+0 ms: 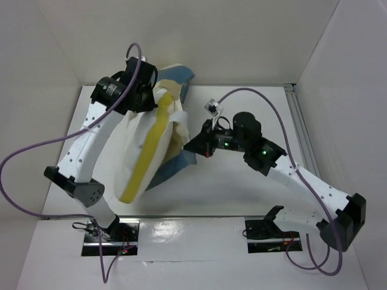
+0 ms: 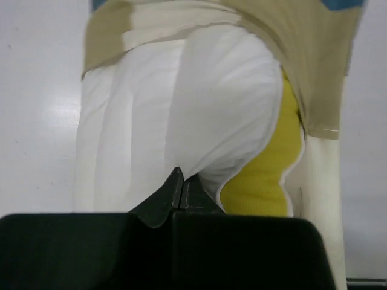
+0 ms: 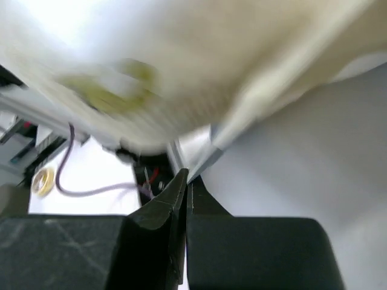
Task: Put the pillow into the pillowcase
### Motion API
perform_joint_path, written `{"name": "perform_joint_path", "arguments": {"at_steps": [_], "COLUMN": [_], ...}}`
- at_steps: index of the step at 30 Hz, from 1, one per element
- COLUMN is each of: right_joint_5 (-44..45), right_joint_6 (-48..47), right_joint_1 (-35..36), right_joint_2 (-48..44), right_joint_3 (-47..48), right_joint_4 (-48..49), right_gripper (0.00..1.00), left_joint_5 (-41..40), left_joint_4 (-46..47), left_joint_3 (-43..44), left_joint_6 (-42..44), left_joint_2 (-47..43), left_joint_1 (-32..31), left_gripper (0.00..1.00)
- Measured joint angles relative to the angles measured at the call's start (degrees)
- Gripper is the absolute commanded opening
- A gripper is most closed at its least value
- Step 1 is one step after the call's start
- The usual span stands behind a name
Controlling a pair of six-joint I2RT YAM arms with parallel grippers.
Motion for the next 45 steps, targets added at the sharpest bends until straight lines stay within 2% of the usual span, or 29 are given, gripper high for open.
{"name": "perform_joint_path", "arguments": {"at_steps": [2,4,8,11,19,24,26,29,31,36,39,42,43,44,45], "right_joint_5": [-1.55,-1.51,0.63,1.29,1.09,-1.68,-1.81,-1.9,-0.81,4.96,8.92,14.05,15.8,17.35,18.56], "right_joint_6": [1.29,1.84,1.68,0.55,-3.39,-4.31,-4.24,-3.43,-2.54,-0.59,0.42,1.18,1.49,1.92,2.6], "right_joint_1": [0.46,0.74,0.74,-0.61,-5.14,-4.39,-1.84,5.66,8.7,4.04,1.79,1.14,1.07,0.96,0.83], "right_joint_2": [-2.56,0.04,8.72,8.5,9.75,14.71,14.97,10.16,2.43,-15.34,-17.25,-14.51,-14.05,-13.86,-13.86], "right_joint_3": [-4.33,-7.45,-11.45,-11.37,-0.57,11.08,13.35,11.52,6.64,-5.84,-10.58,-13.53,-13.99,-14.14,-14.08], "right_joint_4": [0.9,-0.13,-7.02,-10.49,-13.97,-13.88,-13.57,-12.66,-12.28,-16.59,-22.47,-27.41,-29.35,-31.15,-32.39], "right_gripper": [0.0,0.0,0.0,0.0,0.0,0.0,0.0,0.0,0.0,0.0,0.0,0.0,0.1,0.34,0.71], "left_joint_5": [-0.66,-1.01,-1.29,-1.86,-4.9,-7.3,-8.04,-8.24,-7.93,-7.43,-6.51,-4.61,-3.85,-3.39,-2.97], "left_joint_4": [0.66,1.9,4.17,5.6,5.75,4.07,3.5,3.3,2.56,5.4,8.41,10.14,10.6,11.15,11.65], "left_joint_3": [-4.37,-8.41,-13.51,-16.63,-15.19,-10.16,-8.52,-7.3,-6.95,-7.08,-7.74,-9.7,-10.32,-10.71,-10.99], "left_joint_6": [-1.66,-2.91,-3.52,-4.46,-4.57,-4.59,-4.63,-4.66,-4.68,-6.29,-7.91,-9.31,-9.51,-9.66,-9.75], "left_joint_2": [-3.5,-4.57,-0.68,1.86,2.29,1.77,0.9,-0.5,-0.66,5.57,12.48,18.51,19.87,20.92,21.49], "left_joint_1": [-2.03,-3.06,-4.46,-5.42,-6.36,-5.11,-5.05,-5.79,-6.99,-11.47,-13.92,-16.31,-17.0,-17.79,-18.4], "left_gripper": [0.0,0.0,0.0,0.0,0.0,0.0,0.0,0.0,0.0,0.0,0.0,0.0,0.0,0.03,0.2]}}
